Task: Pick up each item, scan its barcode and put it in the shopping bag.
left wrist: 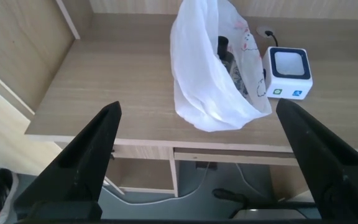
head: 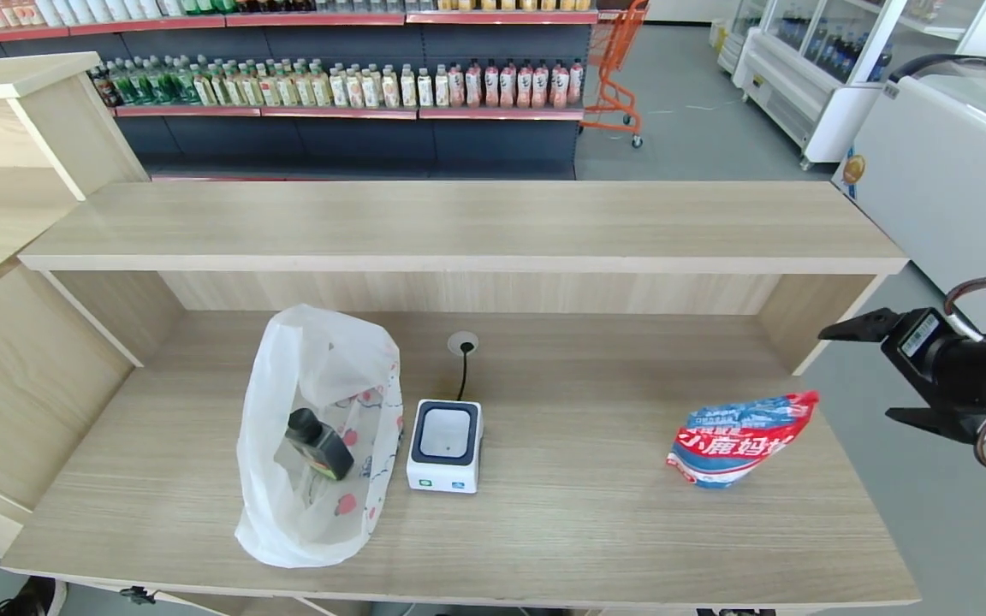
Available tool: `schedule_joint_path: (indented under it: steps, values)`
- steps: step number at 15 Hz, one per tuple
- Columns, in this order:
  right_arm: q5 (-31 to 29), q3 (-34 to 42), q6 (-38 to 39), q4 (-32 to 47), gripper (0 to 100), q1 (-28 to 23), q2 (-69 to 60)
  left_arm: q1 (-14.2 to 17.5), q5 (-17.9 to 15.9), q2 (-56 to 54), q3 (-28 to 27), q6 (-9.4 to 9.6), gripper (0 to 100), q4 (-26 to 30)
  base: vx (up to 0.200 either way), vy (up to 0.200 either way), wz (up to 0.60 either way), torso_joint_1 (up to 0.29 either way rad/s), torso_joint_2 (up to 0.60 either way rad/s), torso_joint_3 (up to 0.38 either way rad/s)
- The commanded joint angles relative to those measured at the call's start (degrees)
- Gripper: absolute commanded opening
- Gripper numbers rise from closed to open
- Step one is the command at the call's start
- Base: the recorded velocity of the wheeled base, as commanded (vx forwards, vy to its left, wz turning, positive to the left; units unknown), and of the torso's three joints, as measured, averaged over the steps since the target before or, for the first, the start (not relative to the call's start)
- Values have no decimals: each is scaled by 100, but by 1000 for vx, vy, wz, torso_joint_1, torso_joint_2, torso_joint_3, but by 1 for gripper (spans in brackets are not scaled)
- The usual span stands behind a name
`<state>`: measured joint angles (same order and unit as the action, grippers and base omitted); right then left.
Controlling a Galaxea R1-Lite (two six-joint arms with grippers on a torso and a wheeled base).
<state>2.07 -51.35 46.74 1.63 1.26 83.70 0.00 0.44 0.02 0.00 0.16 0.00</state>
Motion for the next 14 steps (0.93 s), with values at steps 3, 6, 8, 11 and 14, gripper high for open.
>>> schedule_joint_path:
  steps: [3,6,8,11,14]
  values:
    - [-453,-77,178,92,100,428,999,0,0,6,0,2,100,0,0,0,0,0,0,0]
    - [-937,-156,178,-155,100,692,1781,0,0,-2,0,2,100,0,0,0,0,0,0,0]
    - [-954,-165,151,-612,100,762,2212,0,0,6,0,2,100,0,0,0,0,0,0,0]
    - [-954,-288,-148,-849,100,885,2731,0,0,6,0,2,100,0,0,0,0,0,0,0]
    - [-954,-306,-358,-998,100,1017,3065,0,0,-2,0,2,100,0,0,0,0,0,0,0]
